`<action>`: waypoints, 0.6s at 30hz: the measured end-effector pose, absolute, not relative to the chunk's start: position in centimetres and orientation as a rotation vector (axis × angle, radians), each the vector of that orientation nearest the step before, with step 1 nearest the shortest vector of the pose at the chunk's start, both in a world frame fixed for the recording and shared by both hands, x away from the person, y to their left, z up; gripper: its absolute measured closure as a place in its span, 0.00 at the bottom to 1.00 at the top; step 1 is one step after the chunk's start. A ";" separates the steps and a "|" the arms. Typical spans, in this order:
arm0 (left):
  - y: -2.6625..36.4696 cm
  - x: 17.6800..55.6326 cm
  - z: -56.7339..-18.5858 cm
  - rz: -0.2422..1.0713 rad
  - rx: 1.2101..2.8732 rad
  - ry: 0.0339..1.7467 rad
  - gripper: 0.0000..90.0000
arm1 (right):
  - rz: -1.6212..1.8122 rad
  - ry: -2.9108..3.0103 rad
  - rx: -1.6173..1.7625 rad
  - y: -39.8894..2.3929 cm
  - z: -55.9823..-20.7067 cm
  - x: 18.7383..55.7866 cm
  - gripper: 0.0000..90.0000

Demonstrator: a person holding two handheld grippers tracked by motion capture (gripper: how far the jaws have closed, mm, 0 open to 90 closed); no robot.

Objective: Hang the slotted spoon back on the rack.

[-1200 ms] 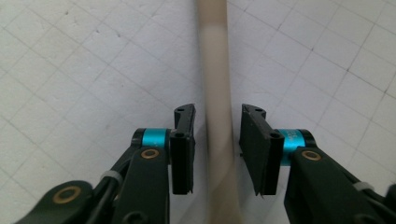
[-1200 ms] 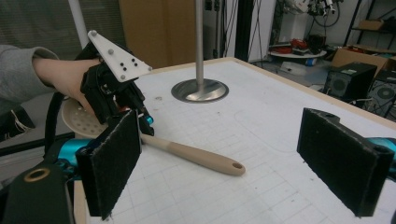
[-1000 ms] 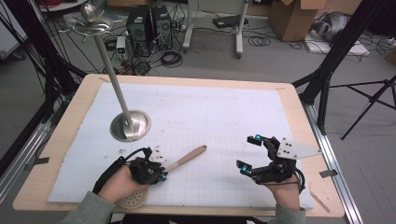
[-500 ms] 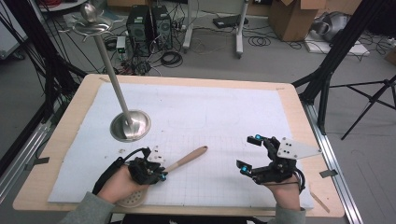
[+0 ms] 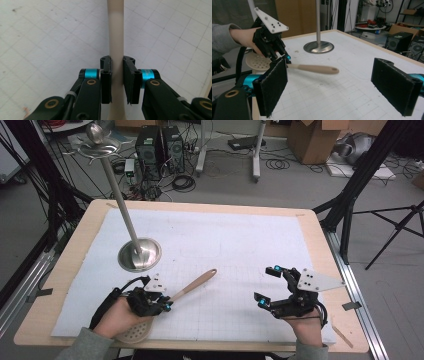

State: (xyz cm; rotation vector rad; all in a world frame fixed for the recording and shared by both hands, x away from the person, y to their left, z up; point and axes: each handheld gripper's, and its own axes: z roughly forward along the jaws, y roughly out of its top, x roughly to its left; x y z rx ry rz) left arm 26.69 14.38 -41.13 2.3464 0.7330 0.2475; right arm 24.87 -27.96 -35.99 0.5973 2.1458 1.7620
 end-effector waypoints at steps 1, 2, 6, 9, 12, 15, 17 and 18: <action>14.6 26.7 -41.0 0.249 2.339 0.736 0.86 | 1.760 2.147 0.599 -28.0 -36.0 24.8 0.14; 14.9 26.7 -40.9 0.248 2.328 0.746 0.86 | 1.758 2.147 0.606 -28.0 -36.0 24.8 0.14; 16.0 26.5 -40.4 0.269 2.312 0.751 0.86 | 1.753 2.150 0.600 -28.0 -36.1 24.8 0.14; 16.6 26.5 -40.1 0.276 2.301 0.753 0.86 | 1.750 2.152 0.603 -28.0 -36.1 24.8 0.14; 17.2 26.4 -39.8 0.283 2.288 0.762 0.86 | 1.747 2.150 0.602 -28.0 -36.1 24.7 0.14; 17.7 26.4 -39.4 0.291 2.265 0.768 0.86 | 1.750 2.149 0.607 -28.1 -36.1 24.6 0.14; 18.1 26.3 -39.1 0.293 2.252 0.765 0.86 | 1.749 2.148 0.604 -28.1 -36.1 24.6 0.14; 18.2 26.3 -39.0 0.297 2.247 0.768 0.86 | 1.748 2.151 0.615 -28.1 -36.1 24.5 0.14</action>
